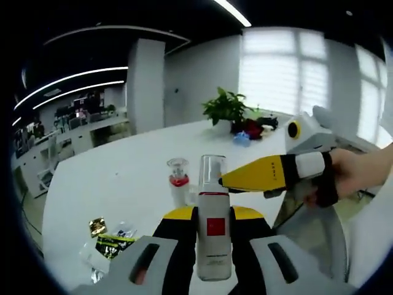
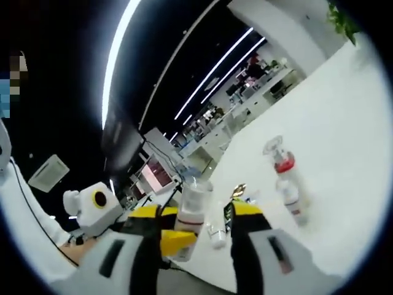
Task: Arrange the skincare products in the storage area until every visible bottle or jar stands upright without overlapping.
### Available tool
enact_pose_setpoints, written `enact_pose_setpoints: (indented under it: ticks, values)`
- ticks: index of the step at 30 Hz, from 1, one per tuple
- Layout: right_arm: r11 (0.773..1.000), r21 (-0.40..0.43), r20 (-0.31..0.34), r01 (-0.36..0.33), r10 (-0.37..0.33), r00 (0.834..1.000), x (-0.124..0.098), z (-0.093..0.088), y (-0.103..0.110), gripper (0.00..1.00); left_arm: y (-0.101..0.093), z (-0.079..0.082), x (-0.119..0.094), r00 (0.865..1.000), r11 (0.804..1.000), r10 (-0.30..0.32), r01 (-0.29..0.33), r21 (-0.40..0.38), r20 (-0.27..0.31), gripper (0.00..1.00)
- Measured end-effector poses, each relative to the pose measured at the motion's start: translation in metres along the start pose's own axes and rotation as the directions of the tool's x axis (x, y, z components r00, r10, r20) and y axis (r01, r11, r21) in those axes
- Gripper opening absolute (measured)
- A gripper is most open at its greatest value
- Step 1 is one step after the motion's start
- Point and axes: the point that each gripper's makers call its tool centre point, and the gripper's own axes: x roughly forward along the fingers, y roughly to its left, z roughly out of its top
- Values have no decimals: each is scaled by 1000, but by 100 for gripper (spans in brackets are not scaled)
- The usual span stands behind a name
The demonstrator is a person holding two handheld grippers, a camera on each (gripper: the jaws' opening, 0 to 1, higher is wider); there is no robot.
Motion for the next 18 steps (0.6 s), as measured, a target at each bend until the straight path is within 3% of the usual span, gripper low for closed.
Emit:
enact_pose_setpoints:
  ticks: [7,13,18]
  values:
    - [999,14,30,33,-34,999,-2,-1,-1,31,-10,-5,-3,1000,1000,-2,3,19,-3,17]
    - [999,-14,7,33,-33,999,-4,-10,4,24,-14,-14,-7,1000,1000,-3,3,9,-14,18]
    - [1000,-12,26,-5,6,1000,-9,-9,12,19,-21,-15,-8,999,1000,-29,29,-7,-15,18]
